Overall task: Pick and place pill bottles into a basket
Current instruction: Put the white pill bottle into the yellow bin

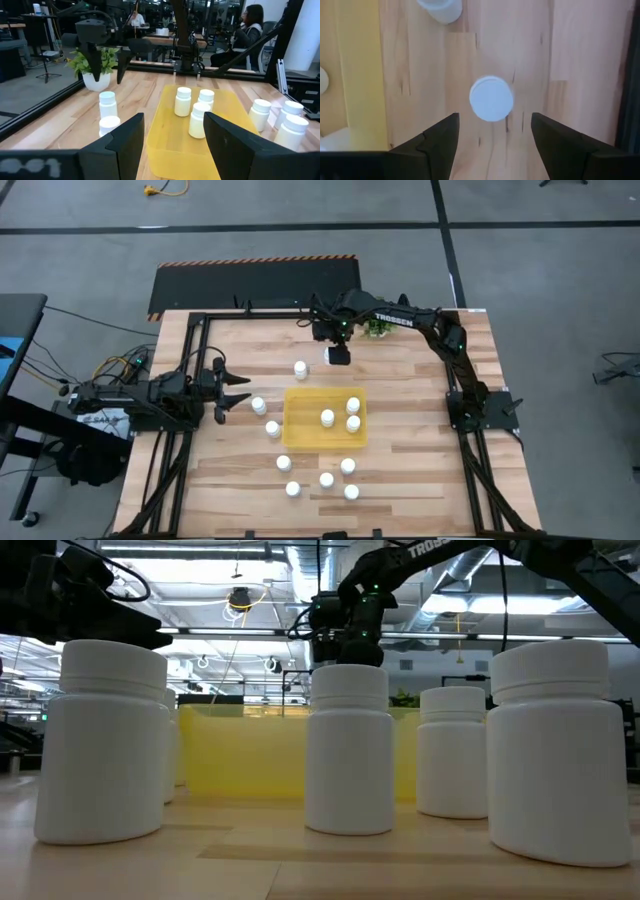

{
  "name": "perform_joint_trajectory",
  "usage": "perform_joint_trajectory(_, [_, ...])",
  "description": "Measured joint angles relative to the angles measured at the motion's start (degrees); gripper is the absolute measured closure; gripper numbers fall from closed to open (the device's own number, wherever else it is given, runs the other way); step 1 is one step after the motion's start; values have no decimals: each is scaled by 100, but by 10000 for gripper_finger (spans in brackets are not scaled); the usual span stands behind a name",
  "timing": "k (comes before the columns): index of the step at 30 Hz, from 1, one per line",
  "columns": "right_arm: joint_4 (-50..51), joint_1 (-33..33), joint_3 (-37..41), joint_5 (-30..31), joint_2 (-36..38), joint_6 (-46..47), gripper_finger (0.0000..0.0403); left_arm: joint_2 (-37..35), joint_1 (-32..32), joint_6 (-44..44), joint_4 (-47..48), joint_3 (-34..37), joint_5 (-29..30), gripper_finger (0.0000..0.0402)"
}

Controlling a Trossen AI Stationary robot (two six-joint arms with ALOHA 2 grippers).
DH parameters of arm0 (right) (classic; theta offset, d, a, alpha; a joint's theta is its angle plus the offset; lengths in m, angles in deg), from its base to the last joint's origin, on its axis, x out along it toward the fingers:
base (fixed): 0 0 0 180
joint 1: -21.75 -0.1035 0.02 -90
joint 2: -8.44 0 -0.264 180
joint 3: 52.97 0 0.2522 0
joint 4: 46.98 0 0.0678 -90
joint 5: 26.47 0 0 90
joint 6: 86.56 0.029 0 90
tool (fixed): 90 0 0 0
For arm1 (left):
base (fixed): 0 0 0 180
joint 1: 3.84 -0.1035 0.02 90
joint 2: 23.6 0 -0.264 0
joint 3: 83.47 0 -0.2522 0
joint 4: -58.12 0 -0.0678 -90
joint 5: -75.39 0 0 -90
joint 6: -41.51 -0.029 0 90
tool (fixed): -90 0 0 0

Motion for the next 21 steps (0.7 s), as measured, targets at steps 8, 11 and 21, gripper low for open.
perform_joint_trajectory(8, [-31, -28, -1, 0, 0, 3, 162, 0, 0, -2, 2, 0, -7, 208])
perform_joint_trajectory(11, [-4, -26, -1, -1, 0, 12, 162, 0, 0, -2, 2, 0, -9, 208])
perform_joint_trajectory(21, [11, -35, -1, -20, 0, 57, 162, 0, 0, -4, 4, 2, -13, 208])
